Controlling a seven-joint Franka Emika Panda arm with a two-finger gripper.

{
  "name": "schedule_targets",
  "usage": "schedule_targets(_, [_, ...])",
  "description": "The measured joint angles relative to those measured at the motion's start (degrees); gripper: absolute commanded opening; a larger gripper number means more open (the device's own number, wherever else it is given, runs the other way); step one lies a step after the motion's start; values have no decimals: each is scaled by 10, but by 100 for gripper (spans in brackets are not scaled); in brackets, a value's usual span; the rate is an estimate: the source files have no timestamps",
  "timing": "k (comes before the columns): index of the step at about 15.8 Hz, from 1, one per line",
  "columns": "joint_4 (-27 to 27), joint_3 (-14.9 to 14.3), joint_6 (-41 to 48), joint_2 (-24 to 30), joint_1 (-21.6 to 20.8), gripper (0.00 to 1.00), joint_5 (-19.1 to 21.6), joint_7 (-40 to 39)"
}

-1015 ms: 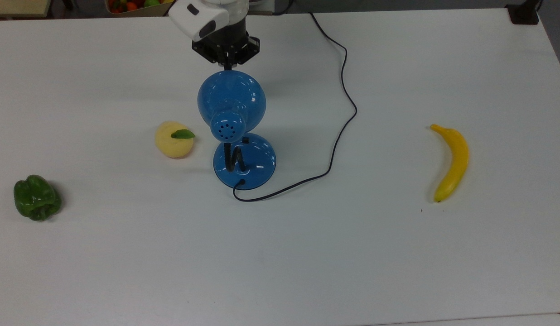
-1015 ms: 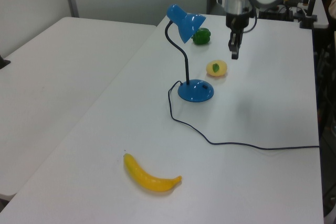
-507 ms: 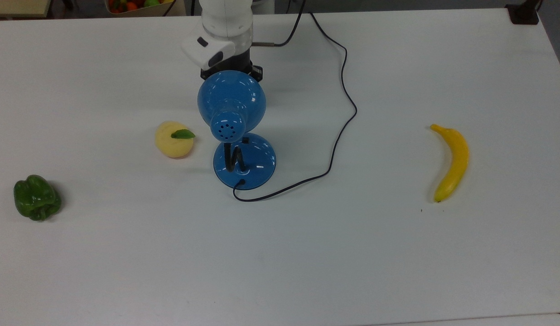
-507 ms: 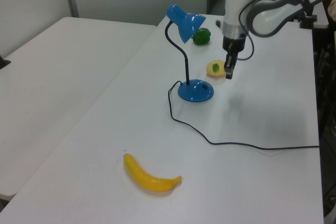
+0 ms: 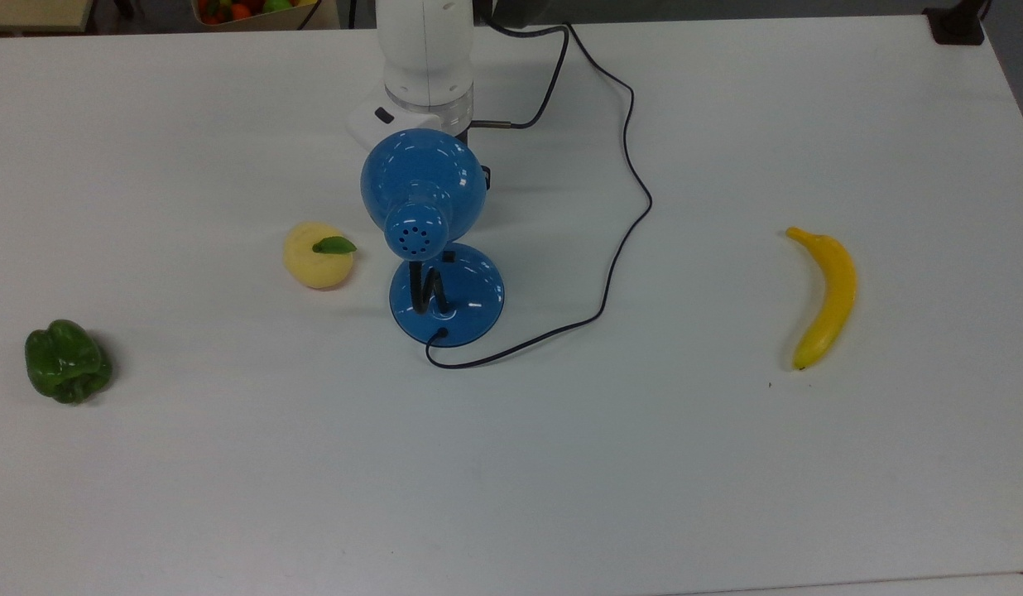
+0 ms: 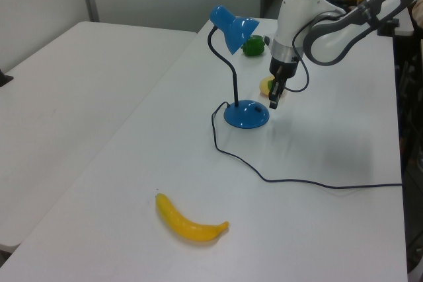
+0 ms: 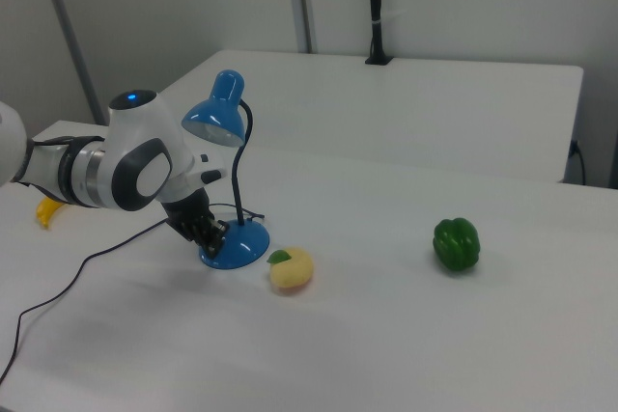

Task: Turn on desk lamp
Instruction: 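Move the gripper over the blue lamp and lower it toward the base switch, then press down on the switch on the lamp base with the gripper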

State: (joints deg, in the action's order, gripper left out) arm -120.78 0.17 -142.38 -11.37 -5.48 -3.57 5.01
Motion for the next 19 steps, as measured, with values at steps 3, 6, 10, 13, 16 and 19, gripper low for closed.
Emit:
schedule_targets(3, [1,0,-28,-4,0,0,0,1])
schedule_targets(6, [2,0,-45,-5,0,0,0,2])
schedule_targets(10, [9,0,-60,-14,0,0,0,7])
schedule_targets(13, [20,0,-68,-26,0,0,0,14])
schedule_targets(16, [26,0,-73,-31,0,0,0,16])
schedule_targets(19, [27,0,-74,-32,0,0,0,16])
